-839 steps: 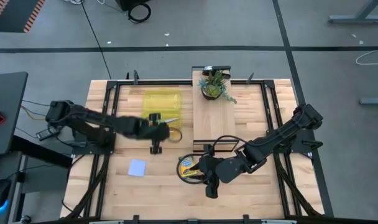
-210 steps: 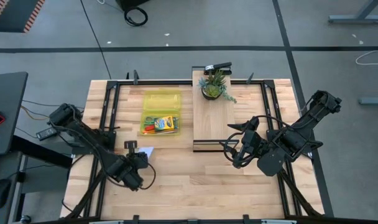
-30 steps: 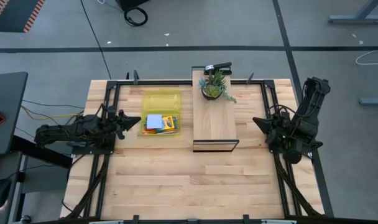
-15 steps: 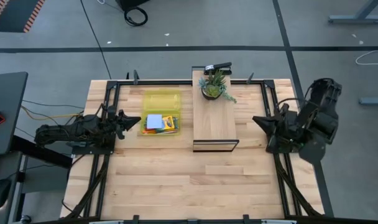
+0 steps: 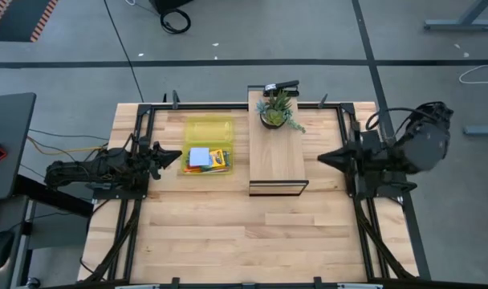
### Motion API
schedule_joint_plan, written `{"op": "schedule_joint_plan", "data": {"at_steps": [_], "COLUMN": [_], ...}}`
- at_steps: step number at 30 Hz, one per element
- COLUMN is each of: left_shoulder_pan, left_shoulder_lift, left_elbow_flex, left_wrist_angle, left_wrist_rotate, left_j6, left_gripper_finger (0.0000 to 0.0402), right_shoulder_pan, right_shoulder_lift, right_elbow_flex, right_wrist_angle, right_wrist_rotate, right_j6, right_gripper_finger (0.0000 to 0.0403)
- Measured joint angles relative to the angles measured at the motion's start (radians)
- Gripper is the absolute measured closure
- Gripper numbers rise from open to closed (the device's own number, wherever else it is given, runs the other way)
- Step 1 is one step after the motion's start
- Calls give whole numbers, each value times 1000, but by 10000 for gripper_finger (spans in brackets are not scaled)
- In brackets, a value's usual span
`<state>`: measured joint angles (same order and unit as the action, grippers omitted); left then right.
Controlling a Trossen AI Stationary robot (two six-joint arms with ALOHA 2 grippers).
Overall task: Pack school essentials
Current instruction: Return to Home Position
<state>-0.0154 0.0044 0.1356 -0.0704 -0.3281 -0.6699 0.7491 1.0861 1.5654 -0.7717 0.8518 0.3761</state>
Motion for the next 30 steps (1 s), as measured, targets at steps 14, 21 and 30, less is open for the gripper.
{"op": "schedule_joint_plan", "data": {"at_steps": [14, 21, 30], "left_shoulder_pan": [0, 0, 0], "left_shoulder_lift": [0, 0, 0], "left_elbow_flex": [0, 0, 0], "left_wrist_angle": [26, 26, 19], "left_wrist_rotate": [0, 0, 0], "left_j6": [8, 9, 11], "left_gripper_finger": [398, 391, 390], "right_shoulder_pan": [-363, -481, -485], "right_shoulder_lift": [28, -94, -311], "right_elbow_flex": [-26, -117, -436], "right_wrist_angle": [157, 172, 335], "right_wrist_rotate": [-492, -580, -527], "right_j6": [-273, -293, -222], "right_gripper_finger": [396, 397, 398]}}
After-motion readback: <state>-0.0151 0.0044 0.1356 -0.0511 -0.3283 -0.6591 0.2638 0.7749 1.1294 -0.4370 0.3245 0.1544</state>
